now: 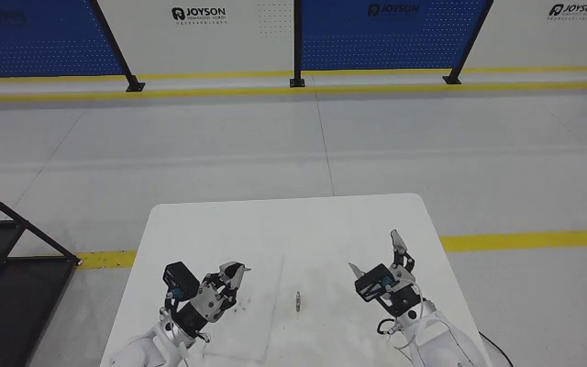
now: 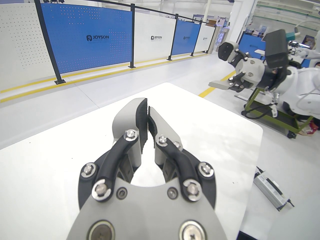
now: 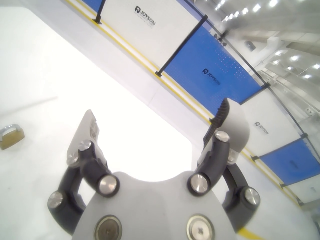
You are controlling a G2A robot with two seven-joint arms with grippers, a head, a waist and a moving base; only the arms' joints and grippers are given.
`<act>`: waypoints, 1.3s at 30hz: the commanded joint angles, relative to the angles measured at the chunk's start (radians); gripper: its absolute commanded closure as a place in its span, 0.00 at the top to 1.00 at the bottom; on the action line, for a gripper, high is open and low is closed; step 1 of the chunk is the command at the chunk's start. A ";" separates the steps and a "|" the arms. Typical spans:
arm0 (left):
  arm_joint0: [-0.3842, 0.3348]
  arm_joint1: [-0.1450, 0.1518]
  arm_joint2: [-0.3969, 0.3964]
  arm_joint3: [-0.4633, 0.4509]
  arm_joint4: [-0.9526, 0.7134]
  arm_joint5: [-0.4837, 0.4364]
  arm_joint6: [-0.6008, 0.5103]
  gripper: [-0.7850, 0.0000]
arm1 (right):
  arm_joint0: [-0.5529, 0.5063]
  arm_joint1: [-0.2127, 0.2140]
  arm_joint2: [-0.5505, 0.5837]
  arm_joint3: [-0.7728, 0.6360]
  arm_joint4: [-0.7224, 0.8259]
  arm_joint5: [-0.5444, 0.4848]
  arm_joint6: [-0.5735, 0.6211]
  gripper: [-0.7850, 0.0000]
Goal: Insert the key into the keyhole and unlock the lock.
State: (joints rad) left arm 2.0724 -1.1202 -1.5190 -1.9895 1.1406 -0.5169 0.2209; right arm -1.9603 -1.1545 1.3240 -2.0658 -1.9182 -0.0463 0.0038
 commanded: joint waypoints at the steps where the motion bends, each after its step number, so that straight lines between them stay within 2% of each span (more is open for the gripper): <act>1: -0.009 0.000 0.002 0.012 -0.025 -0.016 0.006 0.00 | 0.006 -0.003 -0.044 0.006 -0.024 -0.004 0.009 1.00; 5: 0.000 0.003 -0.002 0.055 -0.005 -0.091 0.090 0.00 | 0.015 -0.013 -0.182 0.032 -0.109 -0.017 0.019 1.00; 9: 0.006 0.006 -0.008 0.109 0.034 -0.145 0.179 0.00 | 0.050 -0.031 -0.328 0.088 -0.200 -0.011 0.088 1.00; 14: 0.005 0.006 -0.009 0.140 0.056 -0.145 0.217 0.00 | 0.095 -0.059 -0.461 0.163 -0.209 0.032 0.168 1.00; 17: 0.005 0.006 -0.009 0.140 0.056 -0.145 0.217 0.00 | 0.130 -0.078 -0.489 0.214 -0.167 0.104 0.246 1.00; 21: 0.005 0.006 -0.009 0.140 0.056 -0.145 0.217 0.00 | 0.185 -0.100 -0.515 0.288 -0.062 0.116 0.280 1.00; 30: 0.005 0.006 -0.009 0.140 0.056 -0.145 0.217 0.00 | 0.274 -0.138 -0.547 0.452 0.115 0.163 0.273 1.00; 34: 0.005 0.006 -0.009 0.140 0.056 -0.145 0.217 0.00 | 0.299 -0.152 -0.561 0.512 0.166 0.182 0.234 0.77; 35: 0.005 0.006 -0.009 0.140 0.056 -0.145 0.217 0.00 | 0.304 -0.154 -0.563 0.522 0.175 0.187 0.223 0.65; 37: 0.005 0.006 -0.009 0.140 0.056 -0.145 0.217 0.00 | 0.310 -0.158 -0.565 0.540 0.192 0.194 0.202 0.49; 39: 0.005 0.006 -0.009 0.140 0.056 -0.145 0.217 0.00 | 0.315 -0.161 -0.567 0.553 0.202 0.196 0.187 0.45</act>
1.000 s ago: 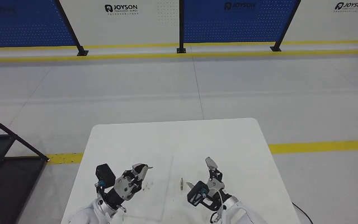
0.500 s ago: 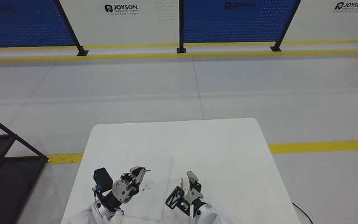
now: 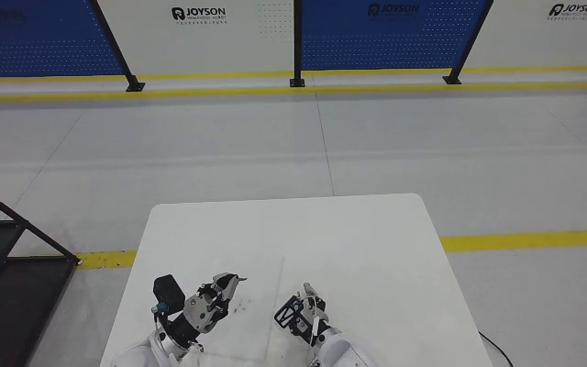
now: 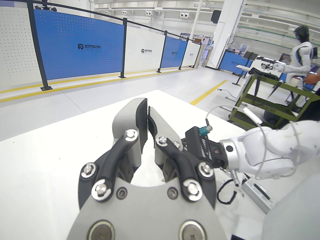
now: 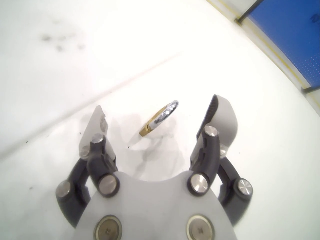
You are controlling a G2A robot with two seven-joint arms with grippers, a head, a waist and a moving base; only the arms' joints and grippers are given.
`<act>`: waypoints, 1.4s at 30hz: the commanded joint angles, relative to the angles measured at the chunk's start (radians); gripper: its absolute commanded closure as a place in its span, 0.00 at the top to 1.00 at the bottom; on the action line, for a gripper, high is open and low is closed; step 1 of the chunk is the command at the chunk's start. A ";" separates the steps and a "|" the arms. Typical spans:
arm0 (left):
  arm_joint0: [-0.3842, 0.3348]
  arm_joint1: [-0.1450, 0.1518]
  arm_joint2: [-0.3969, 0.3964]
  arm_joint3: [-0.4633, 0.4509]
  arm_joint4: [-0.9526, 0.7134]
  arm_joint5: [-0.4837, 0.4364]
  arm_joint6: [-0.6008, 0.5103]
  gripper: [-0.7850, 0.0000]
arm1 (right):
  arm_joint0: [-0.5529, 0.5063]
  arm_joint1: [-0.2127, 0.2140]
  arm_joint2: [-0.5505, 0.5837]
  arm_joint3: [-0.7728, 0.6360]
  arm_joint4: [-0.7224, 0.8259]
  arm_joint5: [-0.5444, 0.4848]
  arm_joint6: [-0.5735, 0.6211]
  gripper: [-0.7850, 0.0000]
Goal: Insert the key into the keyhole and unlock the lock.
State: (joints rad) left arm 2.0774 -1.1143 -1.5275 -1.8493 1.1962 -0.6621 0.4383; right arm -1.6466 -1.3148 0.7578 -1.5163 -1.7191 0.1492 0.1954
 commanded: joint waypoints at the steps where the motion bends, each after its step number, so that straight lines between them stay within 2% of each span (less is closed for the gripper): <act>1: 0.000 0.000 0.000 0.000 0.000 0.000 0.000 0.00 | 0.003 -0.002 0.000 0.010 0.008 0.002 -0.010 0.44; 8: 0.000 0.000 0.000 0.000 0.000 0.000 0.000 0.00 | 0.009 -0.010 0.005 0.038 0.033 0.037 -0.030 0.38; 12: 0.000 0.000 0.000 0.000 0.000 0.000 0.000 0.00 | 0.005 -0.010 0.009 0.042 0.034 0.035 -0.043 0.31; 13: 0.000 0.000 0.000 0.000 0.000 0.000 0.000 0.00 | 0.004 -0.010 0.011 0.043 0.035 0.035 -0.044 0.24; 14: 0.000 0.000 0.000 0.000 0.000 0.000 0.000 0.00 | 0.004 -0.010 0.012 0.044 0.036 0.034 -0.044 0.13; 15: 0.000 0.000 0.000 0.000 0.000 0.000 0.000 0.00 | 0.003 -0.010 0.013 0.045 0.037 0.033 -0.042 0.09; 16: 0.000 0.000 0.000 0.000 0.000 0.000 0.000 0.00 | 0.004 -0.010 0.012 0.045 0.037 0.030 -0.042 0.01; 22: 0.000 0.000 0.000 0.000 0.000 0.000 0.000 0.00 | -0.002 -0.010 0.017 0.029 0.045 0.014 -0.070 0.00; 25: 0.000 0.000 0.000 0.000 0.000 0.000 0.000 0.00 | -0.016 -0.002 0.049 -0.019 0.076 -0.012 -0.135 0.00; 29: -0.028 -0.001 0.019 0.002 -0.067 -0.031 -0.016 0.00 | -0.044 0.020 0.126 -0.096 0.183 -0.156 -0.300 0.00; 34: -0.069 -0.005 0.063 0.030 -0.131 -0.115 0.044 0.00 | -0.061 0.045 0.212 -0.134 0.338 -0.413 -0.518 0.00; 38: -0.110 -0.011 0.116 0.083 -0.182 -0.202 0.109 0.00 | -0.033 0.054 0.238 -0.099 0.461 -0.659 -0.664 0.00; 42: -0.164 -0.020 0.174 0.148 -0.232 -0.265 0.155 0.00 | 0.005 0.055 0.233 -0.034 0.528 -0.817 -0.773 0.00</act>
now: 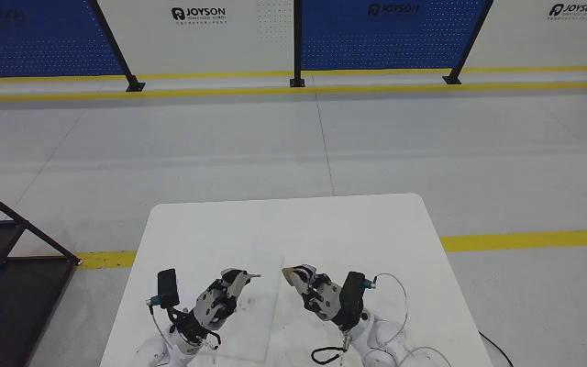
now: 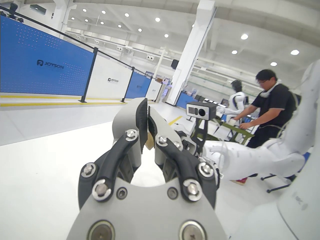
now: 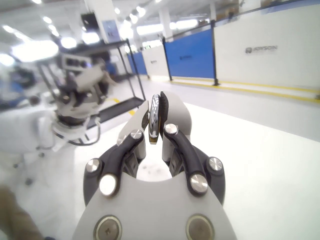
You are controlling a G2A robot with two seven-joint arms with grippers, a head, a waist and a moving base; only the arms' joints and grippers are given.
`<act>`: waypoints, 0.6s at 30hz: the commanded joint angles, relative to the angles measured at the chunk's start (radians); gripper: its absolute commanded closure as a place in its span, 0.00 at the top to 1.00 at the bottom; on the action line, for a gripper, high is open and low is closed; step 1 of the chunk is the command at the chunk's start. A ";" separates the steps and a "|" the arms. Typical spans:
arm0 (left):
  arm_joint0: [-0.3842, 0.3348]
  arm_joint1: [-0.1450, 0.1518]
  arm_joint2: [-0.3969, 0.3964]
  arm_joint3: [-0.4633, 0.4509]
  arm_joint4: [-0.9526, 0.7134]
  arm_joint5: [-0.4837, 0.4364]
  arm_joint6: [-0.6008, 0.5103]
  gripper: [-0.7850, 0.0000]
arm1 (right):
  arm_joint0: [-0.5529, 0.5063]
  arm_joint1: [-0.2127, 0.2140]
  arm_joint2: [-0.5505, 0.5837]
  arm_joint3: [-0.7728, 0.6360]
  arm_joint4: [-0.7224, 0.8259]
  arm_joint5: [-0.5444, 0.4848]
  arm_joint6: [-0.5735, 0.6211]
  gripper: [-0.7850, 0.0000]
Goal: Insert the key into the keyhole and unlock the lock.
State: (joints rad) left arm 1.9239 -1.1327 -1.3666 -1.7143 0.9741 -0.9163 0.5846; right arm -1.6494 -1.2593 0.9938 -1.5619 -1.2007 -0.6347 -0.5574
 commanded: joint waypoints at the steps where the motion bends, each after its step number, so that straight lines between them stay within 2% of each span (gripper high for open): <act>1: -0.022 -0.004 0.026 0.029 -0.025 -0.022 0.018 0.00 | 0.015 -0.001 -0.006 0.029 0.026 -0.062 -0.046 0.00; 4: -0.044 -0.008 0.048 0.061 -0.034 -0.026 0.007 0.00 | 0.038 -0.002 -0.013 0.068 0.051 -0.144 -0.098 0.00; 18: -0.044 -0.008 0.048 0.061 -0.034 -0.026 0.007 0.00 | 0.038 -0.002 -0.013 0.068 0.051 -0.144 -0.098 0.00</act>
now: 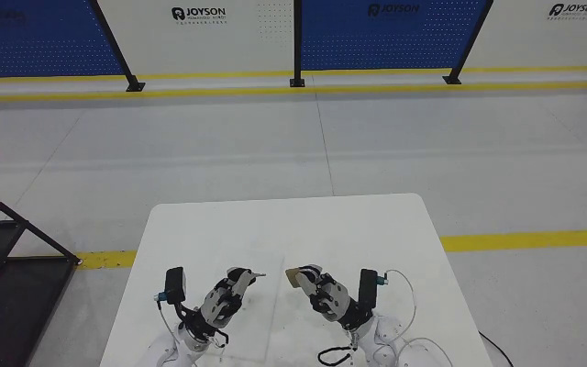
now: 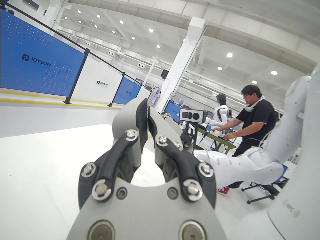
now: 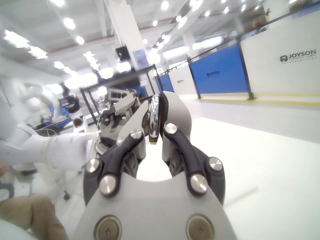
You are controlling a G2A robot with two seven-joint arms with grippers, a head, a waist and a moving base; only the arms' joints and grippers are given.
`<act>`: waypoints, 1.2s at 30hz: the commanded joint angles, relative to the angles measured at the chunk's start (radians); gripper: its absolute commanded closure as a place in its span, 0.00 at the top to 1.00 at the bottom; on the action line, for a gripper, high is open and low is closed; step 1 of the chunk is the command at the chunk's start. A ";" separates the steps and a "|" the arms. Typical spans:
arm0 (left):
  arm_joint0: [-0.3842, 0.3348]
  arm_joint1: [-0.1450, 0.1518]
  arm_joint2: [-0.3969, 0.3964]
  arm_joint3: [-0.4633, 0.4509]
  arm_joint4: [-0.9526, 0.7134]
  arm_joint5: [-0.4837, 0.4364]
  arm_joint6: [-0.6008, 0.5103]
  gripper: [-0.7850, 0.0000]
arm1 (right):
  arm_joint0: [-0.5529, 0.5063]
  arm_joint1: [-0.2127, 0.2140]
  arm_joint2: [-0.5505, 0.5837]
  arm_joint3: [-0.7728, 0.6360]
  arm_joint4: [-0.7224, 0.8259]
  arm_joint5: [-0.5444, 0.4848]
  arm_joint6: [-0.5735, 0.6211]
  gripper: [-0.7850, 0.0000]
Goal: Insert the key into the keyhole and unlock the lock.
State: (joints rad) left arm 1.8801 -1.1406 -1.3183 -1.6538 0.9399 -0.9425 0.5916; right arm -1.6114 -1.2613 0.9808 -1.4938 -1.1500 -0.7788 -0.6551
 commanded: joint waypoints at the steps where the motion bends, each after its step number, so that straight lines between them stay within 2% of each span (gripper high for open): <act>1: 0.000 0.000 0.000 0.000 0.000 0.000 0.000 0.00 | -0.001 -0.001 -0.001 -0.002 0.005 0.003 0.000 0.00; 4: -0.012 -0.005 0.015 -0.012 -0.020 0.026 0.002 0.00 | -0.002 -0.011 -0.019 -0.008 0.090 0.025 -0.032 0.00; 6: -0.023 -0.013 0.047 -0.009 -0.041 0.022 0.041 0.00 | 0.006 -0.021 -0.042 0.011 0.165 0.009 -0.080 0.00; 11: -0.064 -0.042 0.136 0.040 -0.056 -0.005 0.223 0.00 | 0.054 -0.053 -0.102 0.084 0.296 -0.044 -0.186 0.00; 13: -0.078 -0.056 0.179 0.066 -0.045 -0.003 0.283 0.00 | 0.069 -0.065 -0.129 0.111 0.325 -0.076 -0.220 0.00; 18: -0.104 -0.086 0.259 0.103 0.022 0.082 0.368 0.00 | 0.092 -0.089 -0.175 0.156 0.313 -0.115 -0.271 0.00; 25: -0.146 -0.109 0.317 0.144 0.036 0.126 0.412 0.00 | 0.089 -0.102 -0.182 0.163 0.306 -0.112 -0.274 0.00; 36: -0.176 -0.125 0.351 0.176 0.050 0.146 0.432 0.00 | 0.089 -0.102 -0.182 0.163 0.306 -0.112 -0.274 0.00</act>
State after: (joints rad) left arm 1.7062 -1.2652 -0.9702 -1.4797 0.9871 -0.7976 1.0225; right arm -1.5221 -1.3635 0.7985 -1.3311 -0.8441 -0.8913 -0.9288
